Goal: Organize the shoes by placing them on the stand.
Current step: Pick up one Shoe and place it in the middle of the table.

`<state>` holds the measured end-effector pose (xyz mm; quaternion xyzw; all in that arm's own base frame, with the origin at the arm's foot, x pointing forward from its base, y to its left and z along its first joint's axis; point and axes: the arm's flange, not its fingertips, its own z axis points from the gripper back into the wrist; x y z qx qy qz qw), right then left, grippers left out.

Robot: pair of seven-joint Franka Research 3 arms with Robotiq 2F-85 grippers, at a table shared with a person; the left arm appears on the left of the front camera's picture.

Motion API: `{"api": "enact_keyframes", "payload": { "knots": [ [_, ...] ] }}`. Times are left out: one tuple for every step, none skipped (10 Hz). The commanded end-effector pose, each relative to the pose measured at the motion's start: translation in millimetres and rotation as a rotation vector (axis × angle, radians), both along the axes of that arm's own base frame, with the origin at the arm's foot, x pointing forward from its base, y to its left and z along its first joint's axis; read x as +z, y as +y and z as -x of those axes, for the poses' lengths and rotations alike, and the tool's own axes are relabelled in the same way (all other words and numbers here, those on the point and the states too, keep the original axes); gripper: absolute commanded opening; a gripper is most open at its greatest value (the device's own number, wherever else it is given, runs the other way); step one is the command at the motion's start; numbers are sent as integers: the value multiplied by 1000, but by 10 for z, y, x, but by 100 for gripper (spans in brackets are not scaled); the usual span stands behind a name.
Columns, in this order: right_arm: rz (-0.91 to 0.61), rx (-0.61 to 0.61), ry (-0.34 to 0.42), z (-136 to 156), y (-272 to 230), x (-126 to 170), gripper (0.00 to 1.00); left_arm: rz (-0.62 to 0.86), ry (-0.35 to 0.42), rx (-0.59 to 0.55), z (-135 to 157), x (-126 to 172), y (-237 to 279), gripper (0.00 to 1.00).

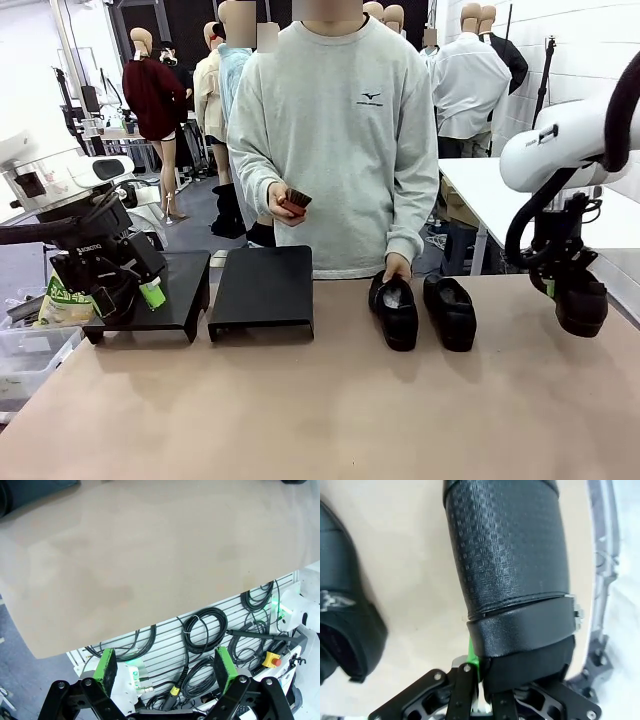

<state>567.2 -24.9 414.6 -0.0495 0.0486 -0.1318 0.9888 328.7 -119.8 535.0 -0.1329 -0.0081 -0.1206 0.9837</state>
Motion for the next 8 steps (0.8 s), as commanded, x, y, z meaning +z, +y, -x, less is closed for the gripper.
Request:
{"api": "enact_keyframes", "payload": {
  "knots": [
    [-11,-37,-12,98,28,-61,0,26,-11,-18,12,-37,20,100],
    [-16,-36,-5,99,29,-74,0,26,-11,-18,12,-37,20,100],
    [-19,-35,-7,121,24,-91,0,26,-11,-18,12,-37,20,100],
    [-20,-31,-13,118,19,-77,0,26,-11,-18,12,-37,20,100],
    [-29,-28,-7,154,35,-50,0,26,-11,-18,12,-37,20,100],
    [-54,-7,21,186,23,10,0,26,-11,-18,12,-37,20,100],
    [-1,-16,14,115,-1,-87,0,26,-11,-18,12,-37,20,100],
    [-1,-16,14,115,-1,-87,0,26,-11,-18,12,-37,20,100]
  ]
}}
